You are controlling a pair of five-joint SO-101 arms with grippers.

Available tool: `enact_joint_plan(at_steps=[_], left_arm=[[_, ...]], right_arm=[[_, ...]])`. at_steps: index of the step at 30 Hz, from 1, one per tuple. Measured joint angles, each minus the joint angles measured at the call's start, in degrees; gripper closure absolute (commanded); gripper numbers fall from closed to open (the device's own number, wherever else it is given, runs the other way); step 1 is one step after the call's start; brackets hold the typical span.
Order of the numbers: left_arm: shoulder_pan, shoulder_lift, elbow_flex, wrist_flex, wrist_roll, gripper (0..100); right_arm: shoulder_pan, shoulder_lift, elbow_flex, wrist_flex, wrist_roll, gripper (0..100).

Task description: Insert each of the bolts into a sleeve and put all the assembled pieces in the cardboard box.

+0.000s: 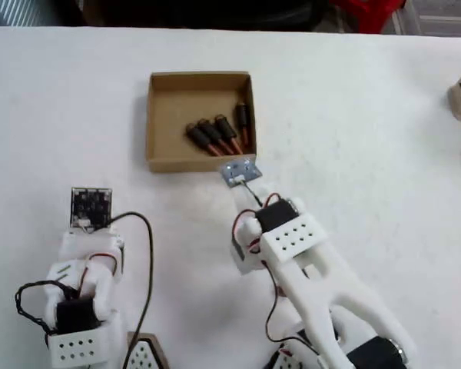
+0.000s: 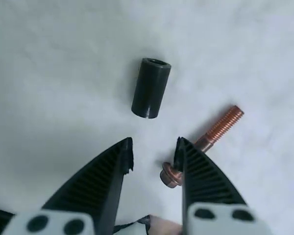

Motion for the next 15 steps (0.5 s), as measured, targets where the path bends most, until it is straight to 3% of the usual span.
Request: enact_joint_plan(at_steps=[9,15], left_arm=[[0.0,0.0,0.0,0.0,0.0,98],[0.0,0.0,0.0,0.0,0.0,98]], right_arm=[[-0.97,0.44,3.08,-12.4,-3.96,87.2],[-0.97,0.44,4.48,-14.33,-5.36,87.2]])
